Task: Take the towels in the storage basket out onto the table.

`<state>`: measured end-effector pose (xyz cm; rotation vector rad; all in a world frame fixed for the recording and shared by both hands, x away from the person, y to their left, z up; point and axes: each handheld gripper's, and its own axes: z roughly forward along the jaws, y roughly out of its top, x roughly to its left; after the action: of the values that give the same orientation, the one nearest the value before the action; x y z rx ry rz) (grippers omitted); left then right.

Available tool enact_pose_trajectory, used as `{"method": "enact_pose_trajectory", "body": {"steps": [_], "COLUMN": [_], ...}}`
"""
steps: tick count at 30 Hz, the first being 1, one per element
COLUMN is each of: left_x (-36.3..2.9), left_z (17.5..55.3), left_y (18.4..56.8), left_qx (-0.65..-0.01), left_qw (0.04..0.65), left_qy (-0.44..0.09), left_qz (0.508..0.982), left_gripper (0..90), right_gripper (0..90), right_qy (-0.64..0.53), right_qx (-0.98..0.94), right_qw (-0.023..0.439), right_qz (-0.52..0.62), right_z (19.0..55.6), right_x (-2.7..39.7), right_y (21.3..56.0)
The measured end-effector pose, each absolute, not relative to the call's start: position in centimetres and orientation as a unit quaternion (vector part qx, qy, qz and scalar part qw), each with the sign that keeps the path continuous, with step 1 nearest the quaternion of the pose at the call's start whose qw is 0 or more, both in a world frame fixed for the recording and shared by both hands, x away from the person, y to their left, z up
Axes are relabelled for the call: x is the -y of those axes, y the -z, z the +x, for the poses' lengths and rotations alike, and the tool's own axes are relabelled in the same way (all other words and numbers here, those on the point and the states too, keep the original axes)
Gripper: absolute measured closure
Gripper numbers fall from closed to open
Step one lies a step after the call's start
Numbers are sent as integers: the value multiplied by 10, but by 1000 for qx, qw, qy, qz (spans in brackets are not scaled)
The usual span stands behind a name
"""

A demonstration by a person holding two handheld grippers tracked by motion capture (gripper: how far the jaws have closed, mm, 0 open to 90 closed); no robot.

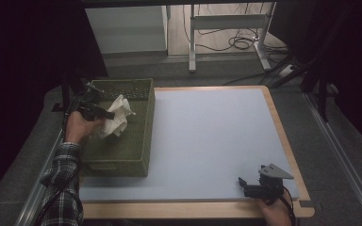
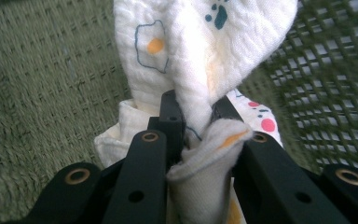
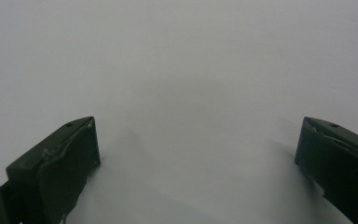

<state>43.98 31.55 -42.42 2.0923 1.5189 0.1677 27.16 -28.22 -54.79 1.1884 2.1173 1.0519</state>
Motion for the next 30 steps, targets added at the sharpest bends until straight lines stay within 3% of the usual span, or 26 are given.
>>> {"method": "enact_pose_trajectory", "body": {"steps": [19, 30], "left_x": [-300, -266], "left_z": [412, 400], "left_y": [378, 351], "left_qx": [-502, -456], "left_qw": [323, 354], "left_qy": [-107, -121], "left_qz": [795, 808], "left_gripper": [773, 771], "right_gripper": [0, 0], "right_qy": [-385, -385], "right_qx": [-776, -776], "right_qw": [245, 245], "right_qz": [436, 436], "right_z": [272, 272], "right_x": [282, 282], "right_y": [548, 548]}}
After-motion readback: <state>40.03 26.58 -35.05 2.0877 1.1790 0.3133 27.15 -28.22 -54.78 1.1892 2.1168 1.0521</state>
